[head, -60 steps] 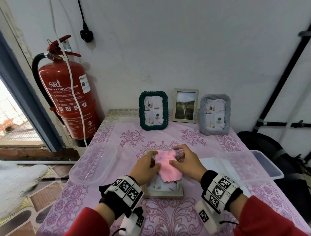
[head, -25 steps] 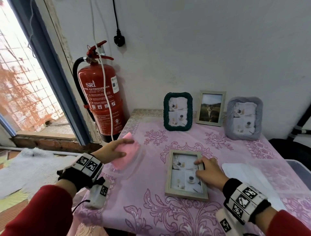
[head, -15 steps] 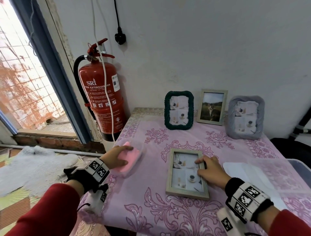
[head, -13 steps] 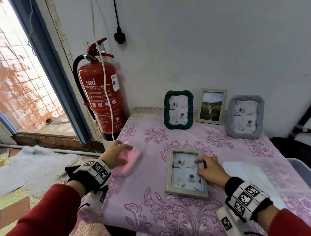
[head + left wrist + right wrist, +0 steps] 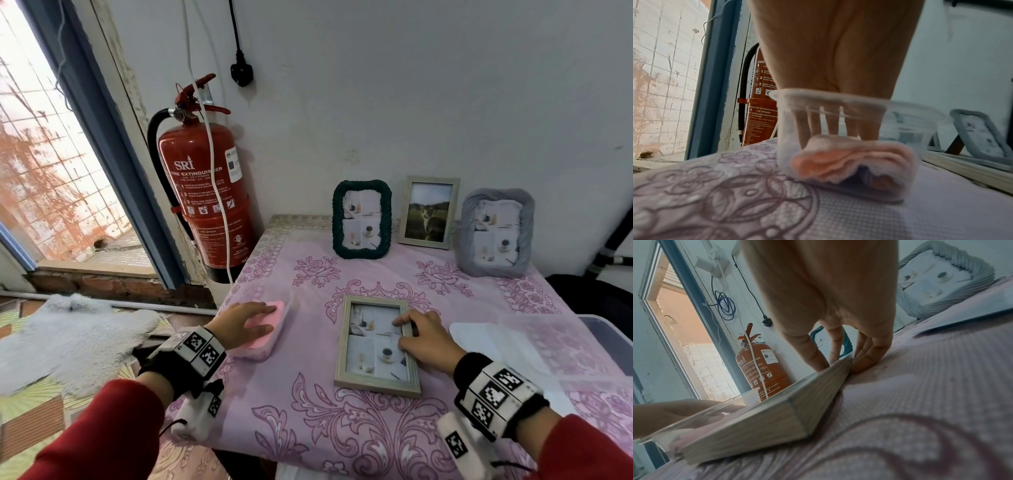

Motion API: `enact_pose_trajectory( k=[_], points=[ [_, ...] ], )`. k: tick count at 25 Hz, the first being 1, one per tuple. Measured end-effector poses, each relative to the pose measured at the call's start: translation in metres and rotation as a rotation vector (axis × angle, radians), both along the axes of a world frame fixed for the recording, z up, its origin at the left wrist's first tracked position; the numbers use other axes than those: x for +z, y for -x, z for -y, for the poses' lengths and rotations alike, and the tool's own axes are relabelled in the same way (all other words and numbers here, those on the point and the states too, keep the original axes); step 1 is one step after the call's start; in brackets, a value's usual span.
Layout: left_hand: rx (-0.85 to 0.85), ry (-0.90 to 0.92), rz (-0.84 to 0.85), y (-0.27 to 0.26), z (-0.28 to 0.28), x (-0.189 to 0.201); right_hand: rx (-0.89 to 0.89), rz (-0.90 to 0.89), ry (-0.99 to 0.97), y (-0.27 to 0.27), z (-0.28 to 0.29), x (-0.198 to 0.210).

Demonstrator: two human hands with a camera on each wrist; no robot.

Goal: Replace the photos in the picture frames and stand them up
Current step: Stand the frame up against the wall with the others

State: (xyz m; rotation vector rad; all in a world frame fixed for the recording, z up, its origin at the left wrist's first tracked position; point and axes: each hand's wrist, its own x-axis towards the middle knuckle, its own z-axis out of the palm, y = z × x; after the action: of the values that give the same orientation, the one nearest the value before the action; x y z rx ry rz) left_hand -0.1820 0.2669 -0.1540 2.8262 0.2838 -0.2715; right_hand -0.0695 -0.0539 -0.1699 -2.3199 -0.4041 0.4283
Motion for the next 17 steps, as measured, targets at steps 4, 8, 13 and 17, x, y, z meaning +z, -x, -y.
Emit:
enact_pose_trajectory(
  k=[4,8,13,17],
  points=[
    [0.002,0.024,0.045,0.001,0.005,0.005,-0.018,0.043,-0.061,-0.002,0.0,-0.002],
    [0.081,0.072,0.285,-0.005,0.017,0.024,-0.075,0.098,0.013,-0.002,0.0,-0.002],
    [0.046,0.214,0.459,-0.019,0.055,0.044,-0.034,0.106,0.068,-0.002,0.001,0.003],
    [0.073,0.418,0.347,-0.031,0.088,0.039,-0.078,0.089,0.021,0.0,0.002,0.002]
  ],
)
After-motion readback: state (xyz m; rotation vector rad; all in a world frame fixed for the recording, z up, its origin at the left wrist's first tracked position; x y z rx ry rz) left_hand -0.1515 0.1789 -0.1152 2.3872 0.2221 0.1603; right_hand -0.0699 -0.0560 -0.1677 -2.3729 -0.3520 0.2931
